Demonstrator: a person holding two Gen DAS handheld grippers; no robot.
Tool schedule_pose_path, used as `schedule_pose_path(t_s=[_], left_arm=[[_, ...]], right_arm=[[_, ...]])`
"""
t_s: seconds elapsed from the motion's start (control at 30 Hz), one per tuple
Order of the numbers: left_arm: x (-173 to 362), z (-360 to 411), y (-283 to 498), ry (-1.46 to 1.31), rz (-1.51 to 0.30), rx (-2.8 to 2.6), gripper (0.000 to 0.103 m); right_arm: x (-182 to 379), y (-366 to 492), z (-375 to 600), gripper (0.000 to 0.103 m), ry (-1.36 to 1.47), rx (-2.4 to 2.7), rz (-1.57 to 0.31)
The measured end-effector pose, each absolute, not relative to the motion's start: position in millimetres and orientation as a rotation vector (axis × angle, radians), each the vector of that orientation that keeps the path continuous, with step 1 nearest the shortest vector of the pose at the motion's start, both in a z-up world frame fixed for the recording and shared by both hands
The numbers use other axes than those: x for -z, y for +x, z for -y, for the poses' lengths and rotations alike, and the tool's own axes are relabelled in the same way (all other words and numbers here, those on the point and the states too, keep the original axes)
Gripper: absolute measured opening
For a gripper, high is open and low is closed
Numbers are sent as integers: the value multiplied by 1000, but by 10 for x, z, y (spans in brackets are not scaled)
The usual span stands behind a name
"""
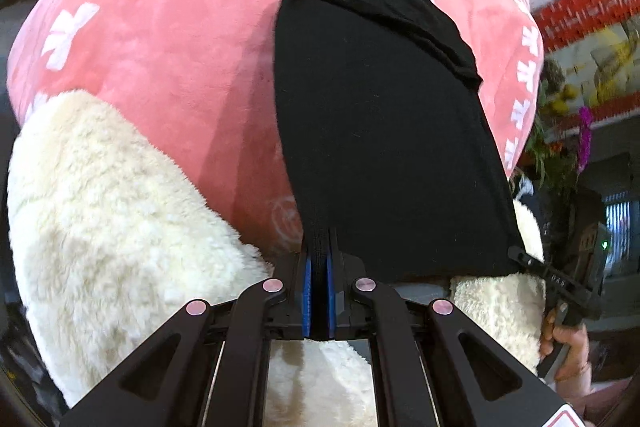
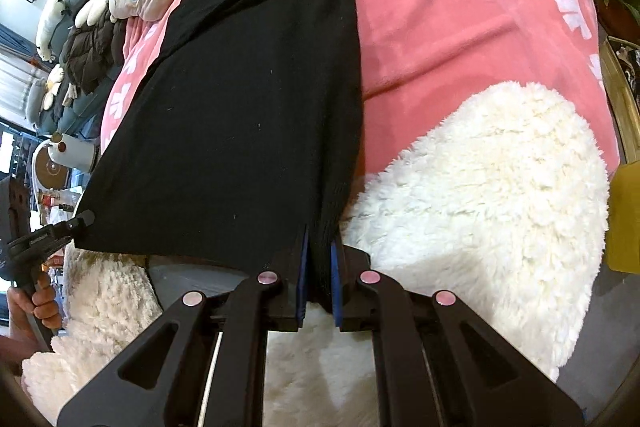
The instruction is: Fold small clothes
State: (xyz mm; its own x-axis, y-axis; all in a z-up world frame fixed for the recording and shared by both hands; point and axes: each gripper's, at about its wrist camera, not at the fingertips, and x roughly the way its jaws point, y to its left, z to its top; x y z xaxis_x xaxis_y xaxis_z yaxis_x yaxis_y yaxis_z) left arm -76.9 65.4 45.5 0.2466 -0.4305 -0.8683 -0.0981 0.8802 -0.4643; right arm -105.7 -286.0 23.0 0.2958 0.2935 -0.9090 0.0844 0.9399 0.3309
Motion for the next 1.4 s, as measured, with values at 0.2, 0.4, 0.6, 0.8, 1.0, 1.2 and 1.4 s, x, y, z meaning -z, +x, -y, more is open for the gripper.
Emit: schedule_pose_path(t_s=[0.2, 0.4, 0.6, 0.8, 1.0, 1.2, 1.4], left_arm=[[-547, -820, -459, -559, -1283, 228, 3], [-988, -771, 398, -494, -1141, 268, 3], [-1249, -655, 1611, -370, -1018, 202, 4], [-620, -596, 2741, -280, -1072, -70, 23], [-486, -725, 2473, -312, -1056, -50, 43], [-299, -226, 2175, -166, -1118, 77, 66], [107, -42, 2317, -250, -1287, 190, 65]], right_arm=[[-509, -715, 3036, 8, 402, -165, -1179], [-1046, 129, 3157, 9, 430, -185, -992], [-1072, 1418, 3116, 9, 368, -121, -925], [-569, 2372, 3152, 35, 388, 46, -949], [-581, 2013, 2992, 35, 339, -70, -893], [-229, 2123, 2811, 39, 188, -43, -943], [-227, 2640, 2870, 80, 211, -48, -927]])
